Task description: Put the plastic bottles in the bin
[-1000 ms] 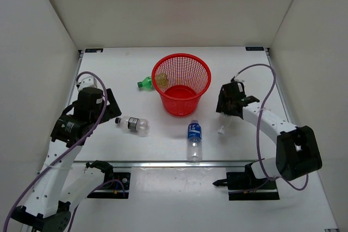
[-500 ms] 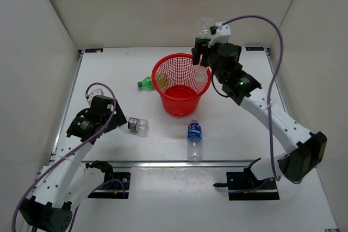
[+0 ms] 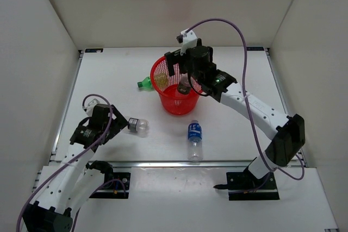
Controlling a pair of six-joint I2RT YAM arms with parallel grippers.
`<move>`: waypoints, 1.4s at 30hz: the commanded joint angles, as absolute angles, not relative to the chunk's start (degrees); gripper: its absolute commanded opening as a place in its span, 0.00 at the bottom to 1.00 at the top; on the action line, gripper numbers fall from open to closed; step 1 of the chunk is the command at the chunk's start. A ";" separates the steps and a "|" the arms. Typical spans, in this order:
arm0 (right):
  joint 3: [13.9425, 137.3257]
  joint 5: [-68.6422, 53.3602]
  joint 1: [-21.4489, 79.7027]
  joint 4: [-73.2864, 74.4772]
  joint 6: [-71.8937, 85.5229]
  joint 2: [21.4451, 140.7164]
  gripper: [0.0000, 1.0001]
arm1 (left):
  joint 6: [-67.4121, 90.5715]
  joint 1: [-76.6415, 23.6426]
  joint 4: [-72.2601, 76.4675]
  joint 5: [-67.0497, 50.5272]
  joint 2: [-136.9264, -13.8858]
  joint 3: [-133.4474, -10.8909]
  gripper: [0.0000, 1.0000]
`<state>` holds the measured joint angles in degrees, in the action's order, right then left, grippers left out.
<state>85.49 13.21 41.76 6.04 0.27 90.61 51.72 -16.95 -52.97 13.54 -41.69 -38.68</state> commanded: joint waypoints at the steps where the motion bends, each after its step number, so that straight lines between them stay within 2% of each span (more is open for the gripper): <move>1: 87.54 18.78 43.67 2.81 -4.12 83.43 0.99 | 56.15 -16.53 -48.52 14.59 -41.65 -38.41 0.99; 3: 85.09 25.09 45.34 2.99 -6.94 79.66 0.99 | 56.60 -16.44 -46.60 16.25 -42.53 -38.32 0.99; 7: 75.09 47.67 49.65 0.44 -12.65 68.15 0.99 | 57.39 -16.35 -40.62 17.31 -46.74 -36.66 0.99; 12: 63.40 66.77 47.65 -3.77 -23.17 54.08 0.99 | 55.99 -17.05 -38.06 18.89 -54.75 -38.05 0.99; 14: 54.54 75.63 45.27 -15.82 -33.93 49.32 0.99 | 56.16 -17.66 -37.18 19.34 -58.34 -38.23 0.99; 15: 52.06 77.59 44.92 -31.48 -46.98 46.17 0.99 | 55.55 -17.40 -36.48 19.07 -59.84 -38.15 0.99; 16: 46.81 80.83 44.22 -39.73 -59.81 44.32 1.00 | 56.16 -17.58 -35.60 18.90 -60.64 -37.62 0.99; 17: 44.41 82.34 43.34 -50.17 -63.33 42.56 0.99 | 56.25 -17.58 -34.81 18.29 -61.86 -37.27 0.98; 20: 44.64 82.10 42.79 -32.73 -50.31 39.30 0.99 | 56.95 -18.10 -33.84 18.02 -64.77 -36.22 0.98; 24: 42.80 82.18 47.45 -43.67 -59.94 41.91 0.99 | 58.62 -20.12 -30.33 19.07 -67.32 -35.77 0.98; 30: 44.12 75.34 43.16 -24.02 -43.61 45.96 0.99 | 58.45 -21.36 -29.80 19.25 -74.26 -38.23 0.99; 31: 44.99 73.41 42.46 -14.86 -36.11 46.31 0.99 | 58.19 -21.62 -29.79 19.42 -74.79 -38.32 0.99; 32: 48.65 66.95 40.62 -7.54 -22.64 47.54 0.99 | 58.36 -21.45 -28.92 18.64 -74.88 -37.89 0.99; 33: 53.48 52.70 34.43 8.89 -15.37 49.38 1.00 | 58.53 -21.27 -28.13 18.28 -75.06 -37.10 0.98; 34: 57.01 32.72 22.62 17.40 -4.68 50.70 0.99 | 58.54 -21.44 -27.60 17.41 -75.06 -36.57 0.97; 35: 57.65 22.17 15.98 19.58 2.13 50.63 0.98 | 58.36 -21.36 -27.51 17.40 -75.15 -36.13 0.95; 36: 56.96 2.83 3.64 19.25 4.37 51.06 0.99 | 58.36 -21.27 -26.73 17.14 -75.06 -35.51 0.88; 37: 54.86 -11.72 -5.88 17.51 10.05 50.80 0.99 | 58.27 -21.18 -26.46 16.96 -74.88 -35.51 0.73; 38: 53.80 -15.69 -9.11 15.14 11.06 50.02 0.99 | 57.66 -21.18 -26.46 17.48 -74.80 -35.33 0.48; 39: 51.87 -17.30 -10.88 13.90 11.25 48.97 0.99 | 57.05 -21.27 -25.76 17.32 -74.53 -35.77 0.39; 40: 51.68 -11.83 -8.11 13.71 10.73 48.61 1.00 | 56.78 -21.53 -25.75 18.10 -74.53 -36.38 0.28; 42: 52.03 -3.31 -2.24 15.55 6.96 48.86 0.99 | 55.20 -21.53 -26.80 18.11 -74.62 -38.74 0.21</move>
<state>51.07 7.77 -8.67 12.95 1.15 50.85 56.90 -21.19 -27.38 17.17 -75.53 -36.07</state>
